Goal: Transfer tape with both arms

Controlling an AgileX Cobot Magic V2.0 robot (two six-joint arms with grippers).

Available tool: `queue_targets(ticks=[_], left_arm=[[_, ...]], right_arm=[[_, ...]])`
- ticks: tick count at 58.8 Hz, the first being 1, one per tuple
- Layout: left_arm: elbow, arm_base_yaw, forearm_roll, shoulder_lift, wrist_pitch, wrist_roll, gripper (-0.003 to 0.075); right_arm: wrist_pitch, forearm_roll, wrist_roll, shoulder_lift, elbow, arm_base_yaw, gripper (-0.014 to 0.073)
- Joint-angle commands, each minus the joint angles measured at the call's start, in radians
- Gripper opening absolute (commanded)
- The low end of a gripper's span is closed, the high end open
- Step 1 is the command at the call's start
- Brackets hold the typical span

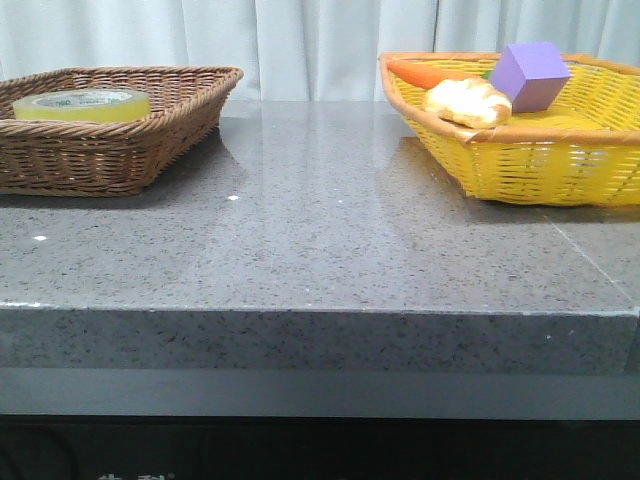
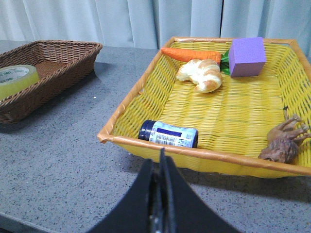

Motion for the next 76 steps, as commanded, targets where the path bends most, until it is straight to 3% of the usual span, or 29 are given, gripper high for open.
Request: queue_targets(ticks=[1, 22, 39, 50, 76], left_arm=[[-0.025, 0.000, -0.011, 0.010, -0.069, -0.005, -0.0020], [0.010, 0.013, 0.034, -0.009, -0.076, -0.005, -0.0020], [0.217, 0.099, 0.030, -0.035, -0.155, -0.011, -0.0020], [0.374, 0.099, -0.024, -0.035, -0.312, -0.011, -0.0020], [0.372, 0.099, -0.031, -0.035, -0.282, -0.011, -0.0020]], right_arm=[[-0.083, -0.002, -0.001, 0.008, -0.026, -0.009, -0.0046], [-0.083, -0.002, -0.001, 0.008, -0.026, -0.009, -0.0046], [-0.083, -0.002, -0.001, 0.008, -0.026, -0.009, -0.0046], [-0.083, -0.002, -0.001, 0.008, -0.026, -0.009, -0.0046], [-0.082, -0.002, -0.001, 0.008, -0.026, -0.009, -0.0046]])
